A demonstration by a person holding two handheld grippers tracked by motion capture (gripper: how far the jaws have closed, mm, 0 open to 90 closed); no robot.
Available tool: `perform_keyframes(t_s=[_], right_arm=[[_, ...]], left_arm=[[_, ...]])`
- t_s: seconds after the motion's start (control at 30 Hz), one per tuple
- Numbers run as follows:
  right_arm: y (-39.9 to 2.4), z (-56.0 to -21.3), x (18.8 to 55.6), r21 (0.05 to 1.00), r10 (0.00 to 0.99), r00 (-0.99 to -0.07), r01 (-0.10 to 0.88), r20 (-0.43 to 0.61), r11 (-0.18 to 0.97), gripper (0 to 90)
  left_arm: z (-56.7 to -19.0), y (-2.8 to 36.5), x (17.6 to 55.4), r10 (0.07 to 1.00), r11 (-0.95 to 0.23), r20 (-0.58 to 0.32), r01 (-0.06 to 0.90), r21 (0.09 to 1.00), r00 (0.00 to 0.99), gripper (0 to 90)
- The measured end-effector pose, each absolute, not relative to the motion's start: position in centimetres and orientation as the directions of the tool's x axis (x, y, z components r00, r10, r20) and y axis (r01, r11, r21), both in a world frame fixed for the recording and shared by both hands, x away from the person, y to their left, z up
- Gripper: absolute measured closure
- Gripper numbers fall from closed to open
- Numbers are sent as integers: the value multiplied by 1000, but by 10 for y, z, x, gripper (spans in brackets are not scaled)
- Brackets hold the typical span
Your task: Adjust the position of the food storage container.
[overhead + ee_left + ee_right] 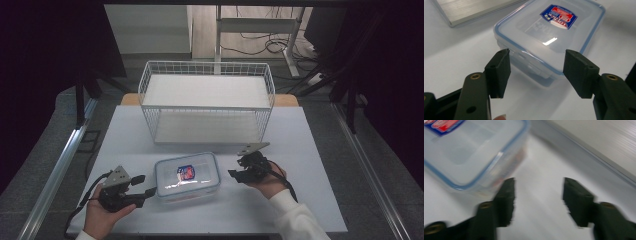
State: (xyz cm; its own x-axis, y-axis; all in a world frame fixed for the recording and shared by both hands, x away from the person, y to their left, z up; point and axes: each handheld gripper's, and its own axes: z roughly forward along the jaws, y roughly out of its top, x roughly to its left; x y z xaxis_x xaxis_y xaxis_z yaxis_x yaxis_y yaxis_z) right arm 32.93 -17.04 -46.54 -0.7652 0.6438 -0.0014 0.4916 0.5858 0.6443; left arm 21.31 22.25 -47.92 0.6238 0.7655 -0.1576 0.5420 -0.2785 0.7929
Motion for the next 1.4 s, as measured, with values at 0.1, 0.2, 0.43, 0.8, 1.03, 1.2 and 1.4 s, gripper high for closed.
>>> perform_keyframes(t_s=[0.1,0.2,0.43,0.8,1.03,1.2,1.4], right_arm=[[-186,-466,326,671,685,-728,525,35,524,297],[-199,-467,320,680,702,-709,547,67,488,260],[-221,-472,307,683,721,-689,563,77,465,238],[-225,-476,308,677,723,-688,563,65,475,232],[-225,-477,310,674,723,-688,564,62,478,230],[-225,-477,310,671,723,-688,564,61,481,231],[-225,-477,310,674,724,-687,563,60,478,230]], left_arm=[[-474,218,210,756,-291,-144,525,800,638,393],[-472,211,209,737,-309,-139,513,801,661,396],[-465,198,205,654,-358,-178,509,783,735,695],[-482,155,198,496,-578,-159,461,673,854,899],[-494,147,204,512,-641,-103,459,614,853,899],[-496,149,215,533,-659,-69,465,592,843,900],[-503,147,224,538,-678,-55,470,565,841,900]])
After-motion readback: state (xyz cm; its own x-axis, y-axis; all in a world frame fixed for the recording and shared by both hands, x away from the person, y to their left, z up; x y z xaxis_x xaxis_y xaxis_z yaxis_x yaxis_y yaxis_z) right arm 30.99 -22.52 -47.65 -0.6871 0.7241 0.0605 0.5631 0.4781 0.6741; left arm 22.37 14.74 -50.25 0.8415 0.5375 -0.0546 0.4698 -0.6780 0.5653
